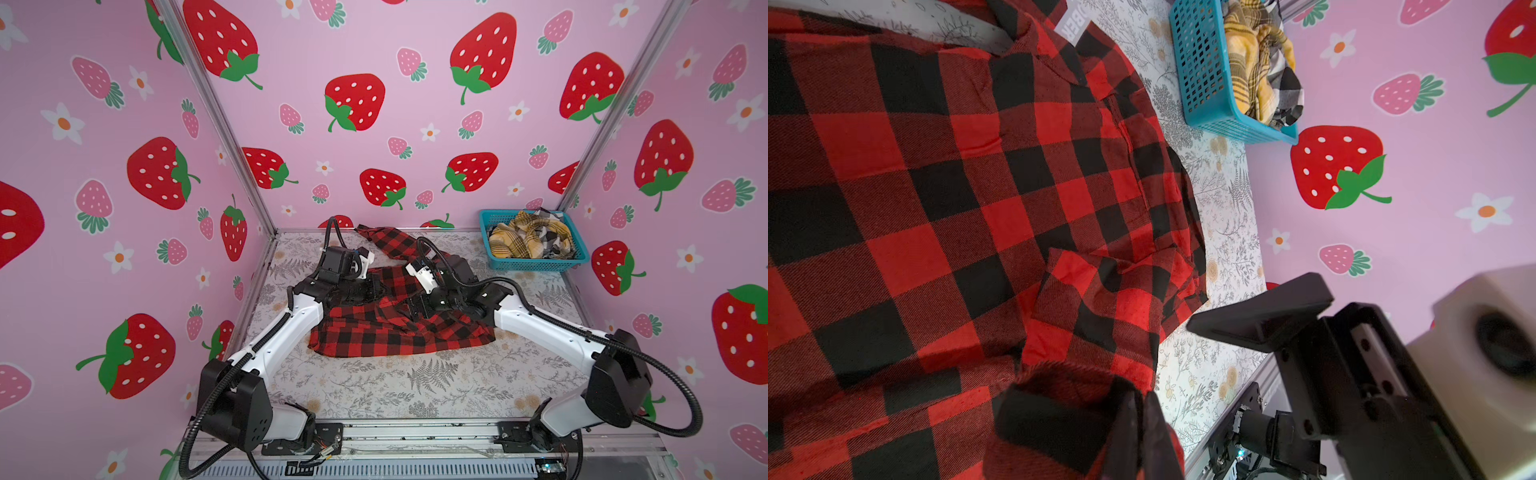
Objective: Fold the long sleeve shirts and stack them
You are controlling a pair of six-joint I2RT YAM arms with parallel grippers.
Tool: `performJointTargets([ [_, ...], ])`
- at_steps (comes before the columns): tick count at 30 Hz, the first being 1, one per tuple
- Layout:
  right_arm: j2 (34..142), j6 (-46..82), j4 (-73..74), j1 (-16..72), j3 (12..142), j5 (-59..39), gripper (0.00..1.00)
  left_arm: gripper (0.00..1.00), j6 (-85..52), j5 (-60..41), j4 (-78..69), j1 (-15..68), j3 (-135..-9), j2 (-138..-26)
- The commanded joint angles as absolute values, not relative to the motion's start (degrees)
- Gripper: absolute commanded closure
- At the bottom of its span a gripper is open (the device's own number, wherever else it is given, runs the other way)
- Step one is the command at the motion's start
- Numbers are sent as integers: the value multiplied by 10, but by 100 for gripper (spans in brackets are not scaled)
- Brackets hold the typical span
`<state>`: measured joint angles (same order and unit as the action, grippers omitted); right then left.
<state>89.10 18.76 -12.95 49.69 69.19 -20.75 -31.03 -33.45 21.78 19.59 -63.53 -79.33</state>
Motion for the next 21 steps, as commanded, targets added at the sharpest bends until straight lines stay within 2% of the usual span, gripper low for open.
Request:
performJointTargets([
  [1,912,163,-120,515,713,-204,12,100,-321,-336,202,191,-636,-783],
  [4,930,169,-106,534,716,-206,21,100,-328,-337,199,185,-632,-781],
  [6,938,170,-106,544,722,-187,44,100,-334,-337,198,182,-630,-781],
  [7,940,171,-106,547,723,-169,59,97,-339,-334,199,181,-630,-781],
  [8,937,175,-103,549,722,-143,72,75,-345,-320,210,179,-630,-781],
  [9,933,179,-101,549,719,-115,81,61,-352,-300,226,177,-631,-779],
  [11,920,182,-93,551,710,-57,92,43,-386,-242,286,164,-637,-766],
  [13,905,178,-81,559,695,13,97,31,-442,-221,330,142,-629,-741],
  [16,892,154,-51,579,668,79,100,27,-524,-217,365,129,-605,-694],
  [18,884,140,-25,591,648,96,100,22,-567,-232,357,140,-590,-670],
  [21,877,118,6,611,626,113,100,20,-626,-253,341,158,-572,-654],
])
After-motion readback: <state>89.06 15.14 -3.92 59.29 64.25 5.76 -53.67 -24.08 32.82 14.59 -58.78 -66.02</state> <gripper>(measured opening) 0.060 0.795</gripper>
